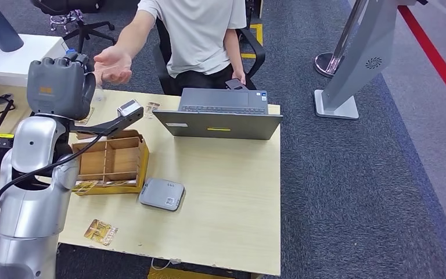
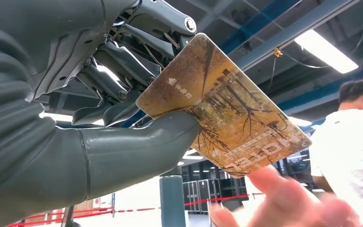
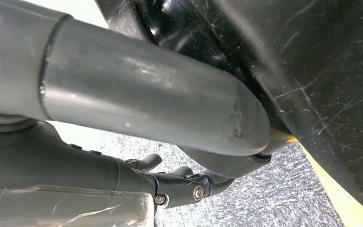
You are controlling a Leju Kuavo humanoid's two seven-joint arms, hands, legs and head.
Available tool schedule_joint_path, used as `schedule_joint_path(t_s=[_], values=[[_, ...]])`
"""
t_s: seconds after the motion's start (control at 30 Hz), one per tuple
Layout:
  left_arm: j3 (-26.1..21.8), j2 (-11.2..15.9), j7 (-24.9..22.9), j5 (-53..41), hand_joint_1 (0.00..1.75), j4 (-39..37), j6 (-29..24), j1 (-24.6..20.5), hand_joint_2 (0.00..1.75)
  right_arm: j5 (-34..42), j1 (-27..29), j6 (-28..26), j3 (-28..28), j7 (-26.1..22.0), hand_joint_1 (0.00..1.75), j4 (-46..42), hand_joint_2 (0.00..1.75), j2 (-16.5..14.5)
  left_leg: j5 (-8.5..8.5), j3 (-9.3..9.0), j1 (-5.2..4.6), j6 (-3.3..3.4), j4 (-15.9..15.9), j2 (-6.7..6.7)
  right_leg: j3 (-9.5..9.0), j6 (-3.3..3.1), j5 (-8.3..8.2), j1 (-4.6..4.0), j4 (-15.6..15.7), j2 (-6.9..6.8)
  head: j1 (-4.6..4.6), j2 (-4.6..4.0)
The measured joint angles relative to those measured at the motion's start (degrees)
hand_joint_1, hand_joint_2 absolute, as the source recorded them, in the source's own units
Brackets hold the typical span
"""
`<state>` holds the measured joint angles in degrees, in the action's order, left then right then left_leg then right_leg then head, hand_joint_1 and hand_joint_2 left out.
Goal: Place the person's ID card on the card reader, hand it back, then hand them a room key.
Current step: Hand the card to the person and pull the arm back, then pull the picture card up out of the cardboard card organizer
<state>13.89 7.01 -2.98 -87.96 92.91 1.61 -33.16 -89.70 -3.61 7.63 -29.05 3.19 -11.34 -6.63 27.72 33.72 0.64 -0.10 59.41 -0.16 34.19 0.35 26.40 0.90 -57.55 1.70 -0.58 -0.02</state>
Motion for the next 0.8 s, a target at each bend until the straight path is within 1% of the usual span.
schedule_joint_path(t_s=[0.03,0.17,0.37,0.47,0.57,0.63,0.73,0.8], values=[[-0.1,0.0,0.0,0.0,1.75,-0.2,0.1,-0.1,1.75,0.0,0.0,0.0,0.0,0.0,0.0,0.0,0.0,0.0,0.01,0.0,-0.01,0.01,0.0,0.01,0.0,0.0,0.0,0.01,0.0,0.01,0.0,0.0],[-0.1,-0.3,0.2,0.3,0.0,-0.7,0.7,-0.3,1.75,0.0,0.0,0.0,0.0,0.0,0.0,0.0,0.0,0.0,0.03,0.01,-0.02,0.04,0.0,0.01,0.01,0.02,0.01,0.02,0.0,0.02,0.01,0.0],[0.2,-1.0,0.7,1.3,0.0,-0.8,0.8,-0.2,1.75,0.0,0.0,-0.2,0.0,-0.1,0.0,0.0,0.0,0.0,0.03,0.01,-0.02,0.04,0.0,0.02,0.01,0.03,0.01,0.01,0.0,0.02,0.0,0.0],[0.8,-1.3,0.9,1.4,0.0,0.0,0.3,0.6,1.75,0.0,0.0,-0.3,0.0,-0.1,0.0,0.0,0.0,0.0,0.03,0.01,-0.01,0.04,0.0,0.03,0.02,0.02,0.01,0.01,0.0,0.02,0.0,0.0],[2.1,-1.3,1.4,1.7,0.0,2.3,-0.5,2.6,1.75,0.2,0.0,-0.4,0.0,0.0,0.0,0.0,0.0,0.0,0.04,0.01,-0.01,0.03,0.0,0.03,0.02,0.03,0.02,0.01,0.0,0.03,0.0,0.0],[3.2,-1.1,2.1,2.8,0.0,4.4,-0.8,4.8,1.75,0.6,0.0,-0.6,0.0,0.1,0.0,0.0,0.0,0.0,0.06,0.01,-0.01,0.02,0.0,0.03,0.01,0.05,0.04,0.01,0.0,0.04,0.0,0.0],[5.1,0.4,3.7,6.6,0.0,7.6,-0.2,8.6,1.75,1.5,0.2,-1.1,-0.1,0.2,0.0,0.0,0.0,-0.1,0.11,0.01,-0.01,0.02,0.0,0.05,0.0,0.07,0.08,0.01,0.0,0.07,0.03,0.0],[6.4,3.3,5.2,10.8,0.0,9.6,0.3,12.2,1.75,2.3,0.4,-1.6,-0.4,0.4,0.0,0.0,0.0,-0.1,0.18,-0.03,-0.01,0.0,-0.1,0.16,0.0,0.04,0.12,0.01,0.0,0.14,0.07,0.0]])
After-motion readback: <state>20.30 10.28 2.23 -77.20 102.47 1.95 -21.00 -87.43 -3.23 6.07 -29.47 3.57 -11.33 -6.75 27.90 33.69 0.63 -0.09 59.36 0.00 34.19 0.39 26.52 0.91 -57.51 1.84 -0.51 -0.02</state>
